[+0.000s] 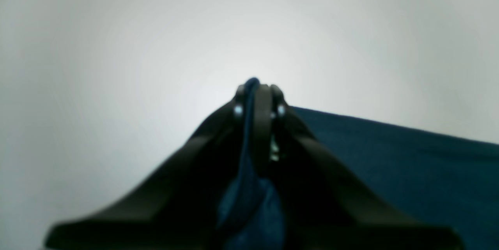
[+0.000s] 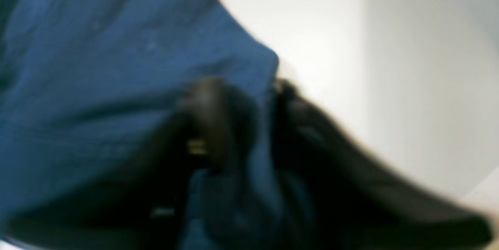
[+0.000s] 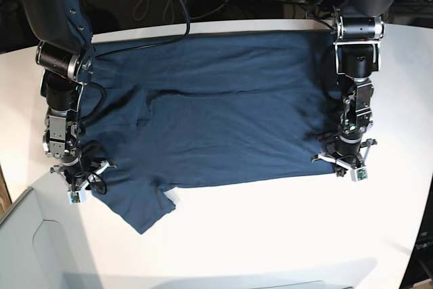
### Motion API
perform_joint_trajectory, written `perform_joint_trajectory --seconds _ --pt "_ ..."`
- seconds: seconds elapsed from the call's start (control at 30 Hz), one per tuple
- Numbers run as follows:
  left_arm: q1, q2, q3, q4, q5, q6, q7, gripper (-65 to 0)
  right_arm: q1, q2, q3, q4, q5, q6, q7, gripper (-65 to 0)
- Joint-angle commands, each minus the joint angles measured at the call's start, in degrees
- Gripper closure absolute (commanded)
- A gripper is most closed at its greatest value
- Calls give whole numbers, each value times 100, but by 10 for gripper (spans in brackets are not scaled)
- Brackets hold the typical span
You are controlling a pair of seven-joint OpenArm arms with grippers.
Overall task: Fold the T-shirt properly
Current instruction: 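Reach both grippers to the shirt's hem corners and grasp, then lift the hem and fold it toward the collar edge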
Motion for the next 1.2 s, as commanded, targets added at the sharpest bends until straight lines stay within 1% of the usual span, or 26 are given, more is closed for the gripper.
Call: perform_joint_trajectory --seconds 0.0,0.03,0.07,0.13,0.23,0.27,0.33,0.4,0.5,0.53,0.63,0.77,0.9,1.03,1.17 --pt "10 -48 6 -17 23 54 350 0 137 88 6 63 -35 -24 -23 -73" --pt "10 -48 6 9 23 54 350 0 137 88 6 71 -35 -42 -15 -7" --pt "10 -48 6 27 23 54 350 0 154 88 6 71 -35 -33 -6 0" --pt "10 -39 -3 88 15 54 350 0 172 96 6 71 -35 -16 3 -8" --pt "116 23 -12 528 15 54 367 0 172 96 15 133 -18 -7 12 -1" --pt "195 23 -12 748 15 54 376 0 145 96 15 300 88 11 3 -2" --pt "327 31 -12 1170 15 54 490 0 5 88 15 766 422 266 -67 -2" --pt "423 40 -126 1653 15 54 842 0 -241 96 6 1373 695 494 -331 -2" --pt "626 111 -645 2295 15 54 1220 0 -655 88 6 2357 993 696 -815 -2" --pt "687 190 -777 2506 32 54 1352 0 -813 88 6 2674 1081 749 -938 -2" --pt "872 260 -1023 3156 41 36 1748 0 -1314 70 6 3702 1266 872 -1245 -2" --pt "1276 269 -1067 4071 23 45 2047 0 -2140 70 6 4986 1389 872 -1544 -2" --pt "1733 269 -1067 4589 23 54 2117 0 -2844 70 6 5715 1389 872 -1597 -2" --pt "2296 269 -1067 4880 15 54 2117 0 -3424 88 15 6023 1389 872 -1597 -2" --pt "2683 313 -1067 4941 15 27 2099 0 -3688 96 15 5997 1389 872 -1597 -2"
